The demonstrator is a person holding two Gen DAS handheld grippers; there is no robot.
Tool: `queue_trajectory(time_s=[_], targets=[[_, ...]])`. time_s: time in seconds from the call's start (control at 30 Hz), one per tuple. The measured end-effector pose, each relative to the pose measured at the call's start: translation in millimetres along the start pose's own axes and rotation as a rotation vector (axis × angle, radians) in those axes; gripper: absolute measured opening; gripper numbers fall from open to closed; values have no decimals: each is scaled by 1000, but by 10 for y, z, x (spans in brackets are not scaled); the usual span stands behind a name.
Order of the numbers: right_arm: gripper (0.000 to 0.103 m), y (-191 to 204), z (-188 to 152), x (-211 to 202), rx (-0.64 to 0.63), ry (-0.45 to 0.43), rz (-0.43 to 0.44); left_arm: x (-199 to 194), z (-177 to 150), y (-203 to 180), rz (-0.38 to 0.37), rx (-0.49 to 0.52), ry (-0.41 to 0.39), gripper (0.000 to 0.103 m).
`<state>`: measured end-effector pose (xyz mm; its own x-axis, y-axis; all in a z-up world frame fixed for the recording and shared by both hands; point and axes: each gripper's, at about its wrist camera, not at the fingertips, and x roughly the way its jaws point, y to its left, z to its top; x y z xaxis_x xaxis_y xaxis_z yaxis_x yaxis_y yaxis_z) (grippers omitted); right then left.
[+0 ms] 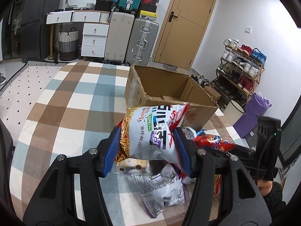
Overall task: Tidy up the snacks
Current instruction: 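Carry red chips bag into box with right tool while left tool drops white bag in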
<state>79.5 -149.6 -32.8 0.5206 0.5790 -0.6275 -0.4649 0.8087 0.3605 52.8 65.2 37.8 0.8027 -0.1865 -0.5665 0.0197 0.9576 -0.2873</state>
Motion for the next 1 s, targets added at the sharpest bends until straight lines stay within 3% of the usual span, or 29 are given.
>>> queue_trajectory(time_s=[0.3, 0.57, 1.0], targets=[[44, 24, 129, -301, -20, -108, 28, 104, 191, -130, -16, 22, -13, 55], [44, 59, 517, -544, -37, -172, 26, 209, 442, -272, 1, 57, -48, 55], [44, 12, 1045, -421, 1, -185, 25, 583, 778, -483, 37, 94, -60, 55]])
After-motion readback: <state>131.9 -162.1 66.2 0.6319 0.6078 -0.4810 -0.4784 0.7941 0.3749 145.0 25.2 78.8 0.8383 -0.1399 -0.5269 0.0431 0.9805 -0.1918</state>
